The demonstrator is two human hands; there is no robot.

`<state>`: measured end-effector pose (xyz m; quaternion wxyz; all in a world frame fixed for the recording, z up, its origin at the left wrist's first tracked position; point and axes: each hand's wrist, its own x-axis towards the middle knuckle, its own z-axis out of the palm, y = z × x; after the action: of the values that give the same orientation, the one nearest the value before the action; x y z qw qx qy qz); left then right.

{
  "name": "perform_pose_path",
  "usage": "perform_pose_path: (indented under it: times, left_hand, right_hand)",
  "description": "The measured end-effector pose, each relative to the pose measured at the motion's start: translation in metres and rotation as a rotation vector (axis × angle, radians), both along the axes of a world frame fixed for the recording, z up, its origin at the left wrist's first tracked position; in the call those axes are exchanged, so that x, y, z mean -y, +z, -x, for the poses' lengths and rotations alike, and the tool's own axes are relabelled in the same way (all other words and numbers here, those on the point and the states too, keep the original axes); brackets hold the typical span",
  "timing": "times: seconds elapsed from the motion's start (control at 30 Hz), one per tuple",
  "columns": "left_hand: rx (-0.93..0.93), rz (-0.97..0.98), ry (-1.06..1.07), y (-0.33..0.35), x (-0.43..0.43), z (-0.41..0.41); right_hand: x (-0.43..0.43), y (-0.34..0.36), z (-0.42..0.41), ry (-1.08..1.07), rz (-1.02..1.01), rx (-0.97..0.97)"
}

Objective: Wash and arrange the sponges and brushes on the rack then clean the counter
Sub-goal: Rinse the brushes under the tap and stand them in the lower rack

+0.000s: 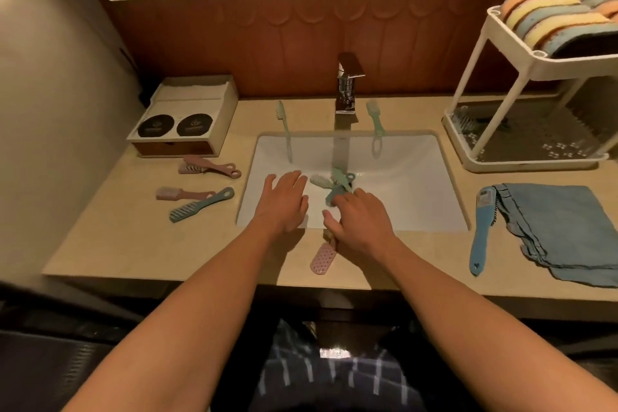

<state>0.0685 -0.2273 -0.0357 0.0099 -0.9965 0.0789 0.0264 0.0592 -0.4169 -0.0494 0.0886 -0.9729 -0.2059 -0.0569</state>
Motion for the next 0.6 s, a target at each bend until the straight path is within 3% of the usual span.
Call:
perform_pose_path:
  times: [0.23,0.6]
  left_hand:
    - [-0.013,0.028,0.073,-0.006,-0.026,0.012]
    - [-0.016,0.038,0.157,-0.027,-0.063,0.032]
  right_hand:
    - [-0.025,-0.013,0.010,0.076,0.016,-0.178]
    - [-0.065,-0.020,0.019,0.095,-0.028,-0.023]
